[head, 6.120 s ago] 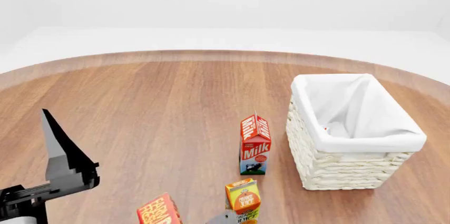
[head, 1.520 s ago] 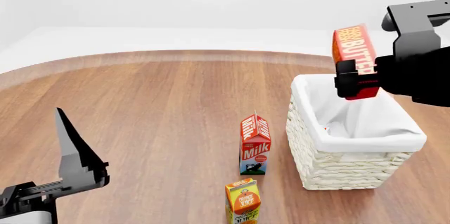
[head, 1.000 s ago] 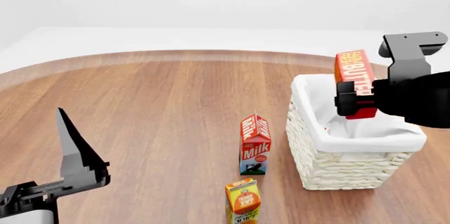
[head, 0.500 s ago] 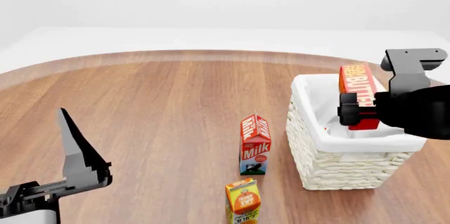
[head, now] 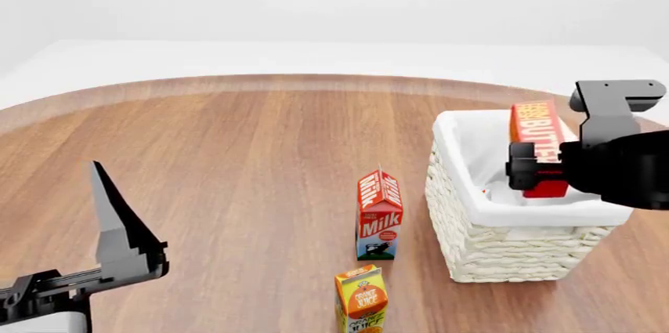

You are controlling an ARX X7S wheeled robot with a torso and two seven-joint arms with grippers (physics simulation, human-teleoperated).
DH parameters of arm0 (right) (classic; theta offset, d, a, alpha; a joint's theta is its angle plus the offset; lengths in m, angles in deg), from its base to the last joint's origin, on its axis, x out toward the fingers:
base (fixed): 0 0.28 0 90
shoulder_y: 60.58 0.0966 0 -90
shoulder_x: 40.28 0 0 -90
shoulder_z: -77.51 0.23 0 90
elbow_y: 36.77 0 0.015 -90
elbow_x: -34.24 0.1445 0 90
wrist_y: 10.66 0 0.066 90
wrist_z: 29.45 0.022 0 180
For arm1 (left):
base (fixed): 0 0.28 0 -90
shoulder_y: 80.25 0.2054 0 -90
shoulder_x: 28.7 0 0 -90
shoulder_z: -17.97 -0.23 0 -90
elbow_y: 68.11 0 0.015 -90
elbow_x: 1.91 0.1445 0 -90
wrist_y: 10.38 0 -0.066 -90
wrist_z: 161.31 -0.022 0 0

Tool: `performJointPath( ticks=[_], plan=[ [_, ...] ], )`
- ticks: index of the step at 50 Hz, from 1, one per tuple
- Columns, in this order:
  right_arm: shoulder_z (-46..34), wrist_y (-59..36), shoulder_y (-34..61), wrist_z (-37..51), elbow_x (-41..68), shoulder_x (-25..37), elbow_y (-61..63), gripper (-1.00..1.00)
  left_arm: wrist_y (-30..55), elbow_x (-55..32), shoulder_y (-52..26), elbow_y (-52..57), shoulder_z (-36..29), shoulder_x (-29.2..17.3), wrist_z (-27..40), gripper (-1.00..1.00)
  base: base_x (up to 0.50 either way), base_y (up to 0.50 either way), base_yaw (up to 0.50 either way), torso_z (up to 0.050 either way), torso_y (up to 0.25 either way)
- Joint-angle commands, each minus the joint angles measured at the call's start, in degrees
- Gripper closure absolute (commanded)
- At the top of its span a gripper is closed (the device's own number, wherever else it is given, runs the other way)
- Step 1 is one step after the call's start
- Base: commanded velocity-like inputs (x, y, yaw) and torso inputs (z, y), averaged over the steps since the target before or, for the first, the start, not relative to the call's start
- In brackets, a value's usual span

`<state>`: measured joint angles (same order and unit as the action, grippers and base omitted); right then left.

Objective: Pick up the cream cheese box and the butter, and put them in the basket.

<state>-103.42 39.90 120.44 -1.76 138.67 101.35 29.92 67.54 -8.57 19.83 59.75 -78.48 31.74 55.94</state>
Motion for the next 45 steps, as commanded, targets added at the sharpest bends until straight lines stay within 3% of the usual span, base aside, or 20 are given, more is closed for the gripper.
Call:
performJointPath(
  ticks=[1, 12, 43, 44, 45],
  plan=[
    [1.12, 0.79, 0.45, -4.05, -4.68, -4.49, -6.53, 1.0, -0.14, -0.05, -0.07, -0.28, -0.19, 0.03, -0.02, -1.0, 0.0, 0.0, 0.0, 0.0, 0.0],
    [0.34, 1.3, -0.21, -7.94, -6.29, -9.65, -15.52, 1.0, -0.37, -0.16, -0.16, -0.7, -0.2, 0.0, -0.01, -1.0, 0.0, 0.0, 0.0, 0.0, 0.002],
    [-0.87, 1.92, -1.89, -10.0, -8.47, -12.73, -20.85, 1.0, -0.27, 0.18, -0.42, -1.18, -0.8, 0.12, 0.06, -1.0, 0.0, 0.0, 0.0, 0.0, 0.001],
    [-1.06, 1.95, -1.84, -10.16, -8.81, -12.77, -20.58, -1.0, -0.29, 0.16, -0.41, -1.19, -0.8, 0.11, 0.06, -1.0, 0.0, 0.0, 0.0, 0.0, 0.0],
    [-1.01, 1.95, -1.82, -10.16, -8.79, -12.8, -20.6, -1.0, -0.28, 0.16, -0.42, -1.2, -0.8, 0.11, 0.07, -1.0, 0.0, 0.0, 0.0, 0.01, 0.0]
  ],
)
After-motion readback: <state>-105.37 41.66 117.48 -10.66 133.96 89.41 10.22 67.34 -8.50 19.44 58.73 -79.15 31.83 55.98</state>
